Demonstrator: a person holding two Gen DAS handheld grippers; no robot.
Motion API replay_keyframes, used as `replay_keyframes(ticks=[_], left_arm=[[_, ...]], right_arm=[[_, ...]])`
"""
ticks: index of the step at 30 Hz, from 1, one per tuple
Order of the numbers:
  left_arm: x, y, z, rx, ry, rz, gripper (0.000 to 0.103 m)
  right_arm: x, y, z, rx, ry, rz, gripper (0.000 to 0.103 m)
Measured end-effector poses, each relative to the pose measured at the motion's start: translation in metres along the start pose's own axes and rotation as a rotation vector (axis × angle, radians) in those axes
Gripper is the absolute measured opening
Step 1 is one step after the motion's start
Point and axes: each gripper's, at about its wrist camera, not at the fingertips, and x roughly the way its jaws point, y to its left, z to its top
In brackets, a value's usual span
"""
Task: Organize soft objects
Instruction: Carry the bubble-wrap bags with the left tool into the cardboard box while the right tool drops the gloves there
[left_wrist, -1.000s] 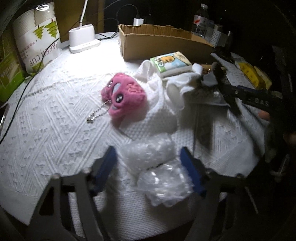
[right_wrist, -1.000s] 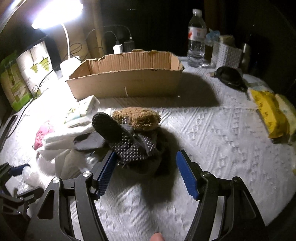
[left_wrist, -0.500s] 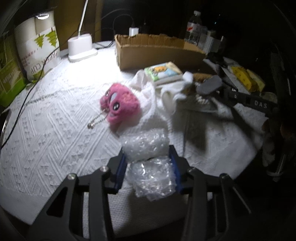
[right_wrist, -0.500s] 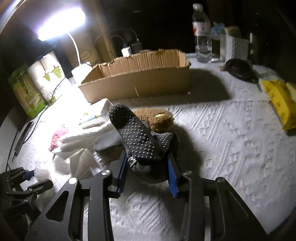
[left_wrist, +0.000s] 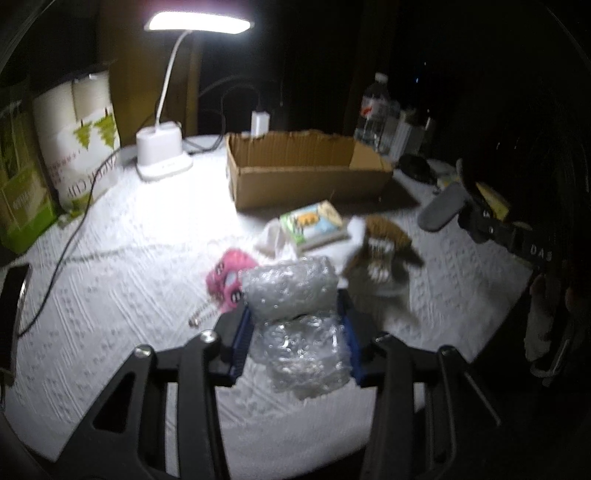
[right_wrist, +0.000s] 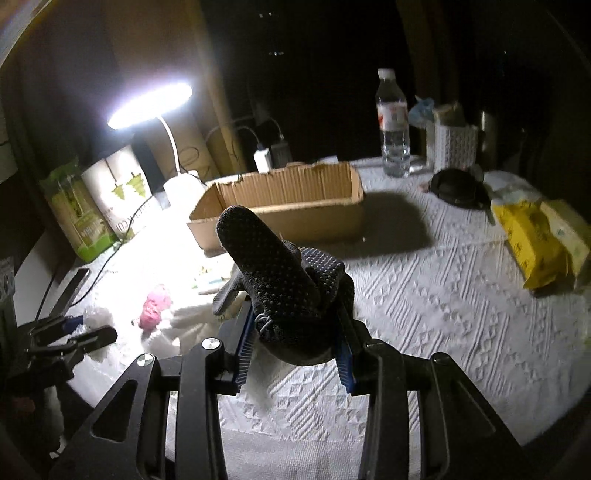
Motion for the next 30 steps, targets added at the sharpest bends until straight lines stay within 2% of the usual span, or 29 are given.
replay_keyframes(ticks=[10,17,30], left_arm=[[0.007,-0.001,0.04,0.005,-0.04,-0.014,0.043],[0.022,-0.008,0.071,0.021,-0.073,0.013,0.043],[0.057,-0.019,0.128,0.04,-0.141,-0.006,0.043]], right_arm=[[0.005,-0.003,0.033,-0.032,-0.041,0.012,0.04],[0.018,-0.015,0.059,-0.053,-0.059,0.012,0.04],[0.056,-0.036,0.096,-0.075,-0.075,0.042,0.04]])
